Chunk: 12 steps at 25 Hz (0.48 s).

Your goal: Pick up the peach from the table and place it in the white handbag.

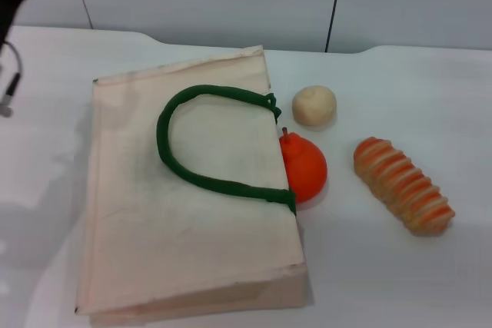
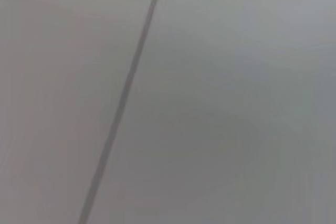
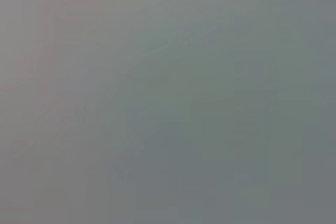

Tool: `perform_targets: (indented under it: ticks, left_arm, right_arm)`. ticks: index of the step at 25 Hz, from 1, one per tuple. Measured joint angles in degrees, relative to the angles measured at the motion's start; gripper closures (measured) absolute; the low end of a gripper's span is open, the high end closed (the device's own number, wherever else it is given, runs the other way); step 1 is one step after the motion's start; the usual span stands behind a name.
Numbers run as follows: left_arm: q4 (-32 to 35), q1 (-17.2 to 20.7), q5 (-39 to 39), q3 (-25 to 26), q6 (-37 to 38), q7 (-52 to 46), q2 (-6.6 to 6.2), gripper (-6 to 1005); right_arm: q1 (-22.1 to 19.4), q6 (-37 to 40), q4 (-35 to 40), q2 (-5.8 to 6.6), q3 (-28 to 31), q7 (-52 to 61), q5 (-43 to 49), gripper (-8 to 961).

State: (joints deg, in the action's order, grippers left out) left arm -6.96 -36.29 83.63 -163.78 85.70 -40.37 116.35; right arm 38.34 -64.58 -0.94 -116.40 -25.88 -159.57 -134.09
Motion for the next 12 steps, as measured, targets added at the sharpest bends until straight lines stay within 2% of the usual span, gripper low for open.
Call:
perform_targets:
  ticks: [4,9,12]
  left_arm:
    - [2.8,-0.4,-2.7,0.1,1.4,5.5,0.25,282]
    - [10.9,0.0,-1.0,1.6,-1.1,28.4,0.40,284]
    - [12.7,0.4,0.5,3.2,-1.3,32.1,0.35,287]
  right_arm:
    - [0.3,0.1,-0.2,-0.10,-0.2,0.0,0.0,61]
    - [0.2,0.3,-0.7,-0.11,-0.3,0.0,0.0,61]
    - [-0.1,0.3,-0.8,-0.10,-0.3,0.0,-0.1,61]
